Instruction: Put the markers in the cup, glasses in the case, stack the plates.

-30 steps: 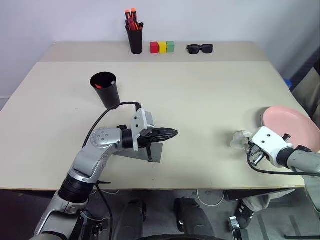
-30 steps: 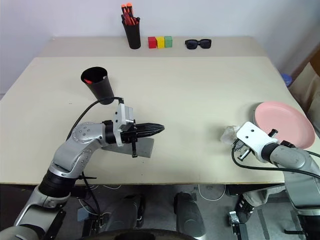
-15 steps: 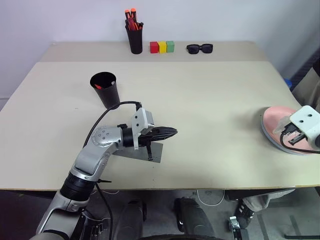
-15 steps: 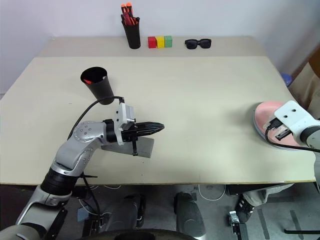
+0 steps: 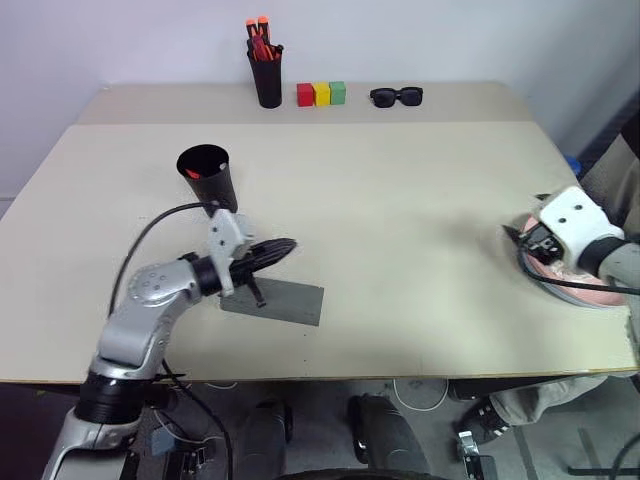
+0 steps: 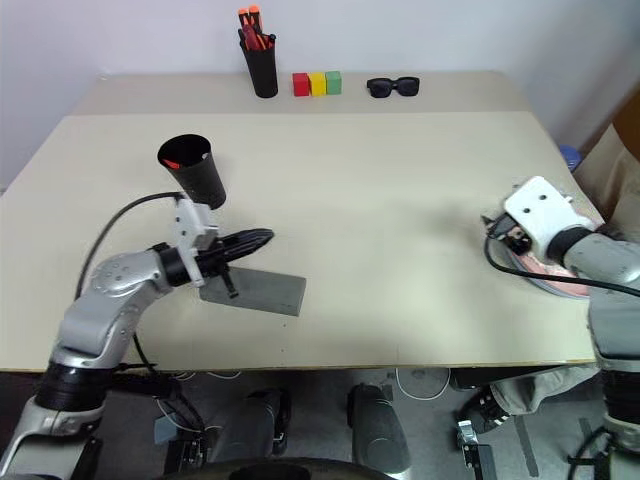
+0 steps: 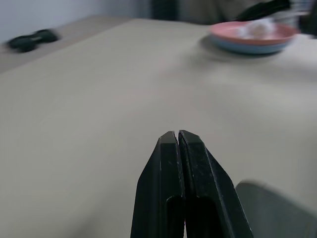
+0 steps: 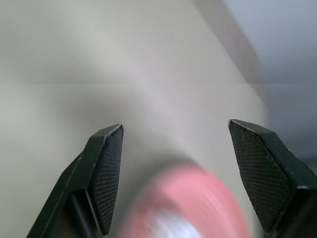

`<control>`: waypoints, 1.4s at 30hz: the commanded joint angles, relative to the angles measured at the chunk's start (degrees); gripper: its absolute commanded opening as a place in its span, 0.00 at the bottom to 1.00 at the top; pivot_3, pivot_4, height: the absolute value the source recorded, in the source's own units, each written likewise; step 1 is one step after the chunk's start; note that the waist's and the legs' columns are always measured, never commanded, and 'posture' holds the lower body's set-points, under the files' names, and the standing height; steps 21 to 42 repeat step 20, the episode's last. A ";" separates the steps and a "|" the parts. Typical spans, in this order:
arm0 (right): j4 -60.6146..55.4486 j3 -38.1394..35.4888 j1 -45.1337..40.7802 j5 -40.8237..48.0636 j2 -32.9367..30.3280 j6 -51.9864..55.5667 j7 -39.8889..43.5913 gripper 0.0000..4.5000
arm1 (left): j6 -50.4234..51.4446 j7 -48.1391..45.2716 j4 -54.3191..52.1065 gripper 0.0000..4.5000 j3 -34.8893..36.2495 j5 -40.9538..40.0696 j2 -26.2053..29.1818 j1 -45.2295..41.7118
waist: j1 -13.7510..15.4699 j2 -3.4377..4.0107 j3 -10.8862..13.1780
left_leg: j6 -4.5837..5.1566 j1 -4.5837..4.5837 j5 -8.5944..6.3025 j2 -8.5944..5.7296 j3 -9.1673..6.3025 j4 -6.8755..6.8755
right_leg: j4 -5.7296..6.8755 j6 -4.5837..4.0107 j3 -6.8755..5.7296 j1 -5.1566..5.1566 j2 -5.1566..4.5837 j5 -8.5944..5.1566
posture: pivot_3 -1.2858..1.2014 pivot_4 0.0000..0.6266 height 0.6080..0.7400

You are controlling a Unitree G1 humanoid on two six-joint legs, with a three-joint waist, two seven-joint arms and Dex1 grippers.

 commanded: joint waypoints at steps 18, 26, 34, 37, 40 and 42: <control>11.64 9.20 -14.18 13.31 9.19 -0.84 10.81 0.76 | 0.21 9.84 -8.28 0.00 19.66 -0.78 3.34 17.88 | 0.38 0.00 0.02 | 0.05 -0.09 -0.04 0.09 0.02 -0.06 | -0.30 -0.08 -0.07 0.04 -0.17 0.04 | 0.52 0.24 1.00; 12.91 9.64 -14.98 13.02 9.38 -1.65 10.92 0.76 | 0.07 10.37 -8.08 0.00 19.37 -0.52 3.20 17.46 | 0.31 0.00 0.03 | 0.05 -0.08 -0.04 0.09 0.03 -0.06 | -0.30 -0.10 -0.07 0.03 -0.13 0.05 | 0.52 0.24 1.00; 12.91 9.64 -14.98 13.02 9.38 -1.65 10.92 0.76 | 0.07 10.37 -8.08 0.00 19.37 -0.52 3.20 17.46 | 0.31 0.00 0.03 | 0.05 -0.08 -0.04 0.09 0.03 -0.06 | -0.30 -0.10 -0.07 0.03 -0.13 0.05 | 0.52 0.24 1.00; 12.91 9.64 -14.98 13.02 9.38 -1.65 10.92 0.76 | 0.07 10.37 -8.08 0.00 19.37 -0.52 3.20 17.46 | 0.31 0.00 0.03 | 0.05 -0.08 -0.04 0.09 0.03 -0.06 | -0.30 -0.10 -0.07 0.03 -0.13 0.05 | 0.52 0.24 1.00; 12.91 9.64 -14.98 13.02 9.38 -1.65 10.92 0.76 | 0.07 10.37 -8.08 0.00 19.37 -0.52 3.20 17.46 | 0.31 0.00 0.03 | 0.05 -0.08 -0.04 0.09 0.03 -0.06 | -0.30 -0.10 -0.07 0.03 -0.13 0.05 | 0.52 0.24 1.00; 12.91 9.64 -14.98 13.02 9.38 -1.65 10.92 0.76 | 0.07 10.37 -8.08 0.00 19.37 -0.52 3.20 17.46 | 0.31 0.00 0.03 | 0.05 -0.08 -0.04 0.09 0.03 -0.06 | -0.30 -0.10 -0.07 0.03 -0.13 0.05 | 0.52 0.24 1.00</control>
